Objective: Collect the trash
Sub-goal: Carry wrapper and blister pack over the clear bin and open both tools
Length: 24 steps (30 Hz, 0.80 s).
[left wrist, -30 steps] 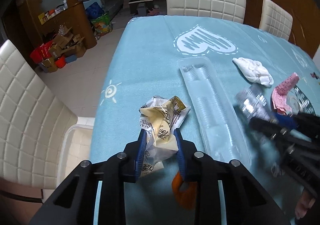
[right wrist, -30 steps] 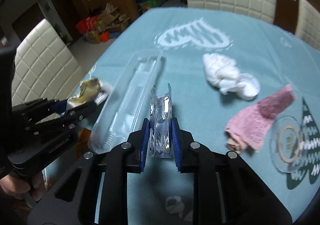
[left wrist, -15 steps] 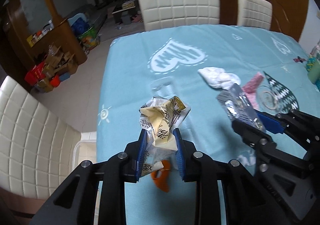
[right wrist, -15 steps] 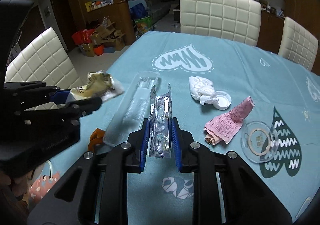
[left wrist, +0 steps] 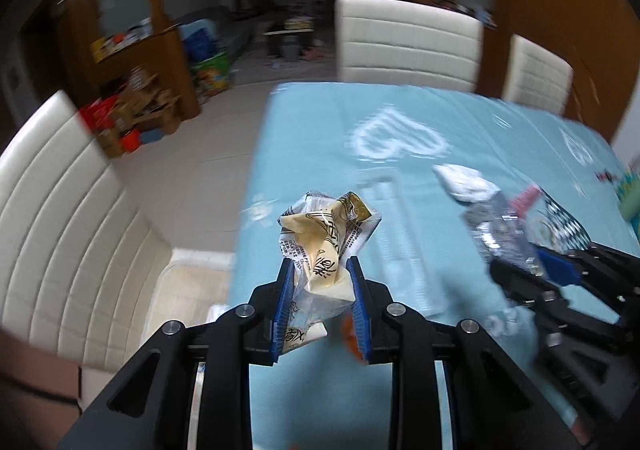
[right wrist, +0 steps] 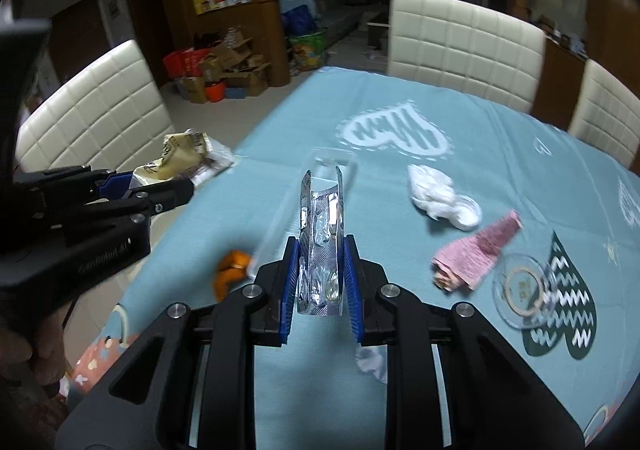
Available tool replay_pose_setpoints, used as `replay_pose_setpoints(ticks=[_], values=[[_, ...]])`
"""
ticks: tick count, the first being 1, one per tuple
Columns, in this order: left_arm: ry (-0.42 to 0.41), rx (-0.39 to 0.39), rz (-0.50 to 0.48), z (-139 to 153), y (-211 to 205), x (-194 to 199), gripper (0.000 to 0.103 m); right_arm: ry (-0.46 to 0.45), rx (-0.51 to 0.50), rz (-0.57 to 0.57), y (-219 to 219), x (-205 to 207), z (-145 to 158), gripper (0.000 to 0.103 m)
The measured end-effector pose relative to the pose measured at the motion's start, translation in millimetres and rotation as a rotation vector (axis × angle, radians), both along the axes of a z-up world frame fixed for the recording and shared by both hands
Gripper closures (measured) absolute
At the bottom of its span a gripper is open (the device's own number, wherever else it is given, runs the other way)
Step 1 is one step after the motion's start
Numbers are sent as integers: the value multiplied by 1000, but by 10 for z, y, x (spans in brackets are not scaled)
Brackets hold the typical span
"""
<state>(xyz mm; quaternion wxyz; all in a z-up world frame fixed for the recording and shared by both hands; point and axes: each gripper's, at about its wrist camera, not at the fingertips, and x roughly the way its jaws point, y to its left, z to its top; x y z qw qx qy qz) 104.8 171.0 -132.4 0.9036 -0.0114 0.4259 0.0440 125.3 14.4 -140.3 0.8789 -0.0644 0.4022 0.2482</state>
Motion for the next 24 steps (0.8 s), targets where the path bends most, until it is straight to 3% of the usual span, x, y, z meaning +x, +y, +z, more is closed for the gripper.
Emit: replay_pose_setpoints(ticks=[8, 13, 15, 16, 17, 19, 24], values=[[29, -17, 270, -345, 961, -364, 76, 41, -15, 224, 842, 104, 0, 78], [39, -94, 343, -494, 1474, -418, 73, 49, -40, 340, 1428, 153, -61, 78], [34, -158, 333, -529, 1603, -390, 56, 48, -51, 366, 1576, 168, -86, 78], [23, -178, 339, -540, 1650, -373, 37, 50, -61, 383, 1678, 180, -110, 77], [12, -173, 354, -535, 1679, -385, 25, 53, -69, 395, 1751, 199, -133, 77], [-10, -130, 391, -531, 1730, -399, 20, 48, -89, 422, 1885, 200, -174, 74], [22, -63, 490, -646, 1909, -548, 19, 48, -117, 493, 2135, 183, -288, 71]])
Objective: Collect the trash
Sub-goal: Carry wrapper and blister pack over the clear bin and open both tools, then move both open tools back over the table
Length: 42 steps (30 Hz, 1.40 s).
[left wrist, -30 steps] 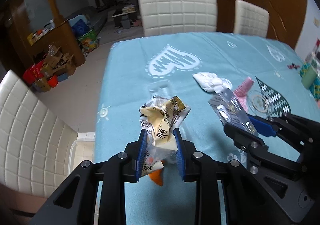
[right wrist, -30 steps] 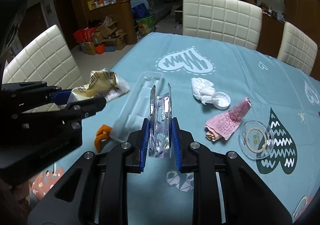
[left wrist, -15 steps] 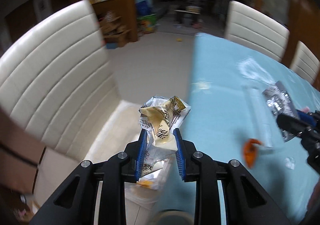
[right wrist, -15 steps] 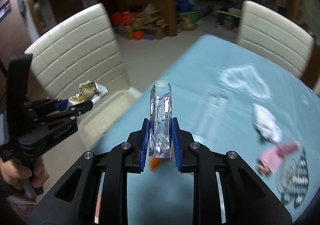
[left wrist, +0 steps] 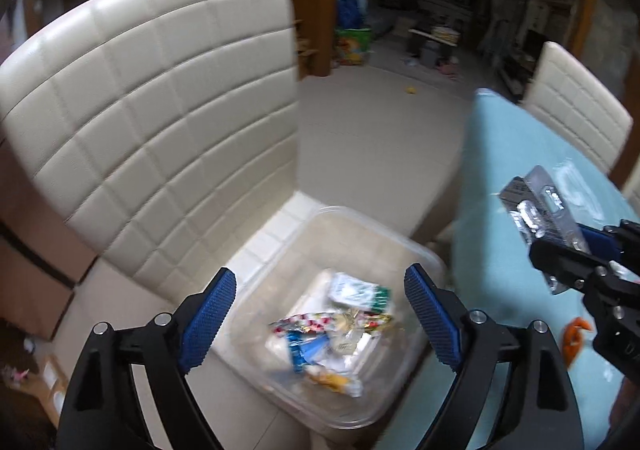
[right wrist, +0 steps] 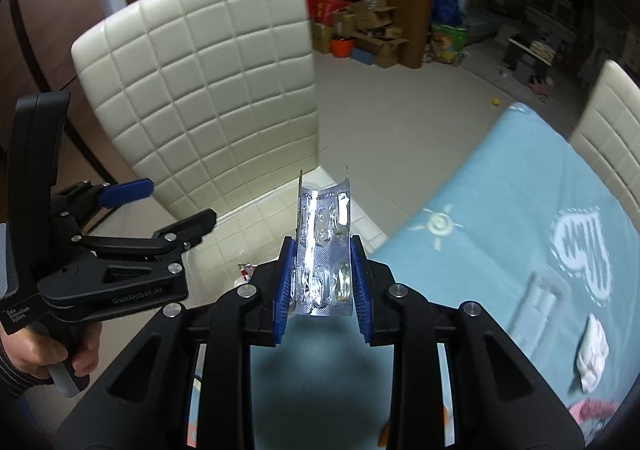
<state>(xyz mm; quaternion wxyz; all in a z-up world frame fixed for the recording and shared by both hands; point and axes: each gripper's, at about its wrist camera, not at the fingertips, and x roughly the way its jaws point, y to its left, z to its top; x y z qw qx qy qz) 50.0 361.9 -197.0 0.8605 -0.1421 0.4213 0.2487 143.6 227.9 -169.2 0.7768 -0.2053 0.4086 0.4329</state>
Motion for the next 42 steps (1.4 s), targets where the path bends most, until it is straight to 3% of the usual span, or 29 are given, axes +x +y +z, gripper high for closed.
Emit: replay_pose_setpoints(ticks=[2, 3, 4, 5, 6, 10, 14, 30, 42], values=[[12, 0, 39, -45, 96, -72, 19, 2, -1, 25, 88, -18, -39, 70], [16, -6, 59, -68, 147, -105, 19, 7, -2, 35, 116, -23, -55, 61], [20, -15, 84, -92, 204, -139, 19, 17, -6, 45, 148, -31, -74, 48], [25, -20, 99, -110, 239, -160, 19, 3, 2, 39, 153, -43, -69, 18], [32, -27, 116, -133, 278, -176, 19, -25, 25, 30, 125, -63, -37, 13], [43, -60, 142, -168, 340, -193, 19, -32, 12, 5, 62, -50, -58, 13], [27, -64, 108, -126, 212, -126, 19, -28, -8, -45, -125, 10, -55, 13], [-81, -46, -242, 462, -980, 398, 19, -102, 48, -404, -1512, 28, 385, 9], [-8, -65, -442, 419, -2105, 587, 19, -63, 49, -619, -2660, -49, 273, 9]])
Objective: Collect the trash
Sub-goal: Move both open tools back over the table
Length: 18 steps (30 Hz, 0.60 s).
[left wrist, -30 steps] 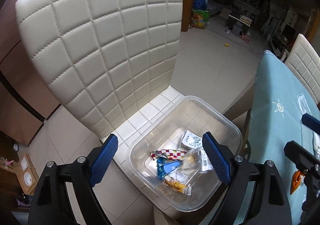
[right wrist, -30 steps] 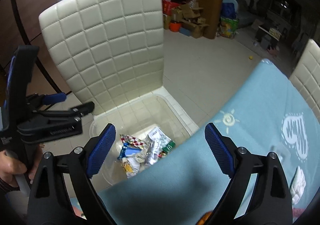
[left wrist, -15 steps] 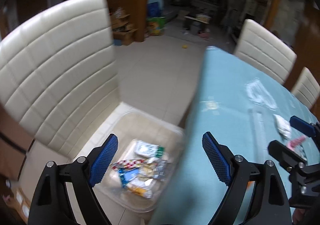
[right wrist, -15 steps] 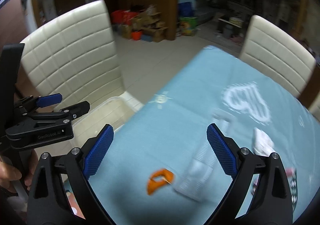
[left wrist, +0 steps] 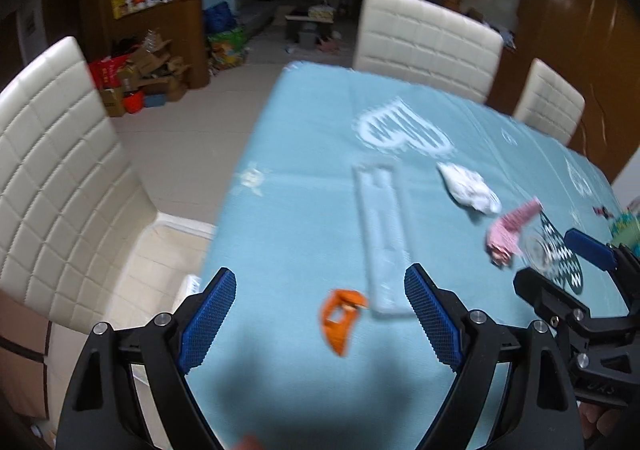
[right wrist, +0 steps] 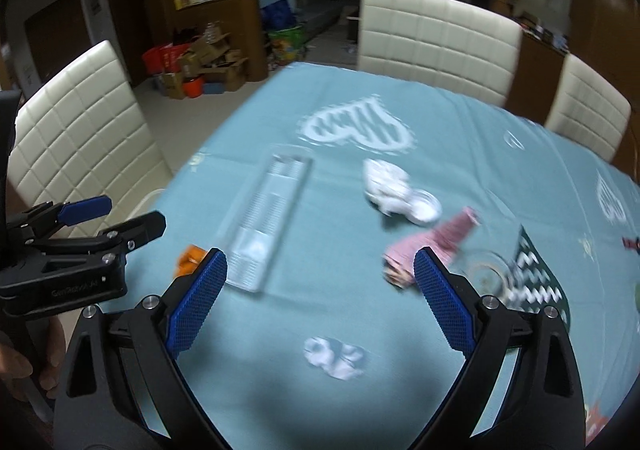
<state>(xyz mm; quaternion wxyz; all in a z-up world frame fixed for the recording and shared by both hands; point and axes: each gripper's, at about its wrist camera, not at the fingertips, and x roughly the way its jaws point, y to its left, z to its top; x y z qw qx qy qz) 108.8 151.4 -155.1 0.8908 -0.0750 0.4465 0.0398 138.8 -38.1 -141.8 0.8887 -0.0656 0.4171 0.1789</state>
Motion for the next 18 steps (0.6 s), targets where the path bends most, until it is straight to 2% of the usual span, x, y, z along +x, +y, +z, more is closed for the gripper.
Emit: replay_pose_setpoints(ticks=[8, 13, 18], values=[[39, 18, -55, -86, -446, 109, 19, -2, -21, -62, -500, 49, -117, 8], [70, 38, -60, -171, -557, 212, 19, 43, 15, -117, -846, 74, -330, 8], [109, 36, -38, -319, -527, 375, 19, 40, 16, -115, -851, 219, -407, 8]])
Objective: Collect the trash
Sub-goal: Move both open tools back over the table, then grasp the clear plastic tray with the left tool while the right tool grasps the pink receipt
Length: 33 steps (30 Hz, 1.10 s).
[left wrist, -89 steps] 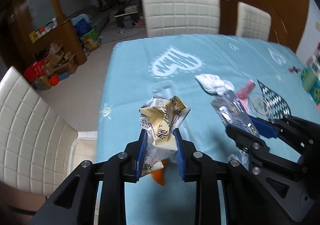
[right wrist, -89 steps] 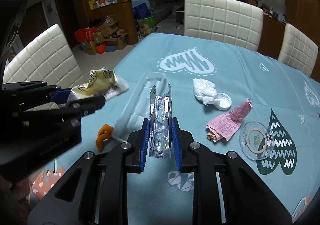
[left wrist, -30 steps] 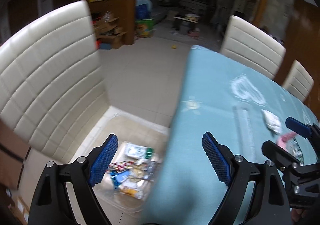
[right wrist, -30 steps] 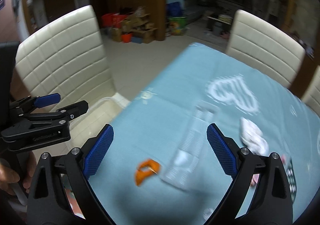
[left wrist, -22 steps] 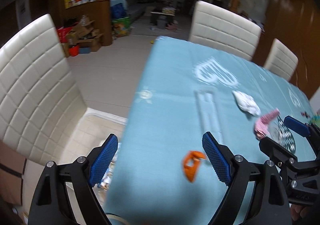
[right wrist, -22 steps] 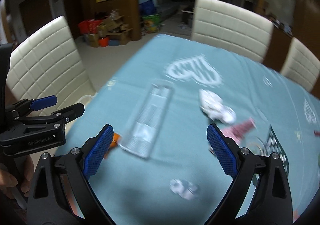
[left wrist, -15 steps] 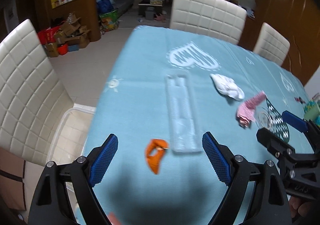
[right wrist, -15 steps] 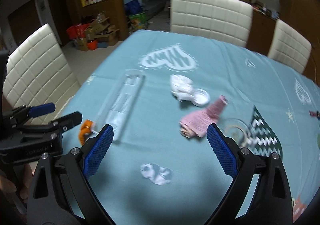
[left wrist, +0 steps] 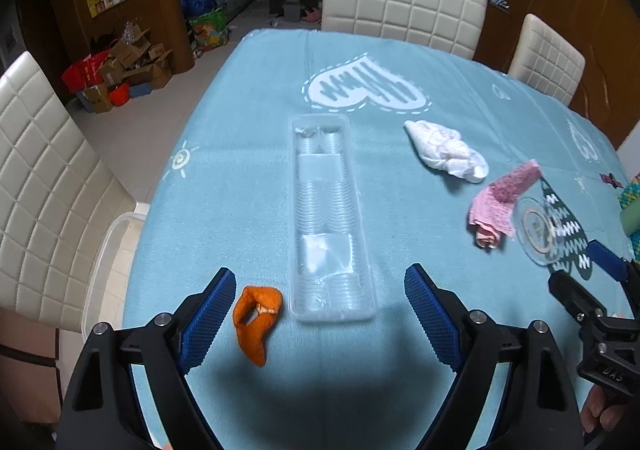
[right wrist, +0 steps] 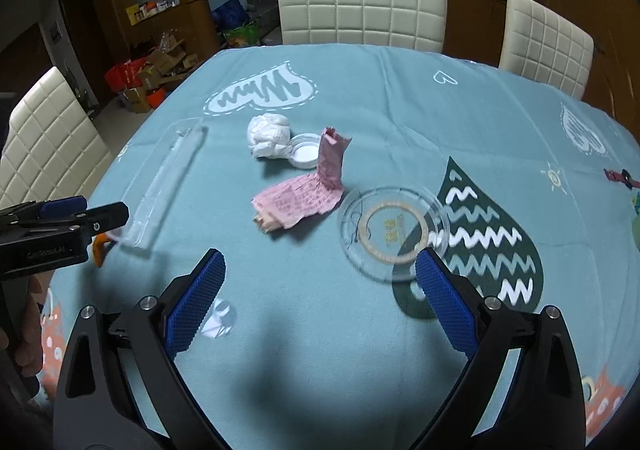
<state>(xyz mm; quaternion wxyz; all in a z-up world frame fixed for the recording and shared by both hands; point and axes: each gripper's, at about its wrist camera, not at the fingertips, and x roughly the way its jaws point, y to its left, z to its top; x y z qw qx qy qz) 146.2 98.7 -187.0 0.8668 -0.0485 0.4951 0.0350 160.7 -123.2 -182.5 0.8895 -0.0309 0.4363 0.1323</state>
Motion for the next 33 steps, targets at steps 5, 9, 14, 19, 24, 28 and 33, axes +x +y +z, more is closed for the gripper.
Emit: replay_pose_setpoints(ticks=[5, 9, 14, 19, 24, 28, 33], values=[[35, -33, 38, -151, 45, 253, 19, -11, -3, 17, 141, 335, -39, 7], [42, -3, 53, -254, 58, 434, 19, -20, -9, 8, 183, 608, -109, 9], [67, -13, 39, -355, 77, 588, 20, 21, -9, 25, 173, 793, -237, 73], [28, -35, 1, -298, 68, 557, 64, -5, -5, 57, 193, 645, -213, 90], [-43, -26, -37, -80, 25, 395, 66, -78, -35, 121, 331, 426, -11, 92], [-103, -2, -40, 161, 20, 198, 66, -112, -40, 153, 439, 288, 169, 92], [-168, 3, -20, 433, 108, -64, 66, -149, -43, 206, 647, 56, 399, 92]])
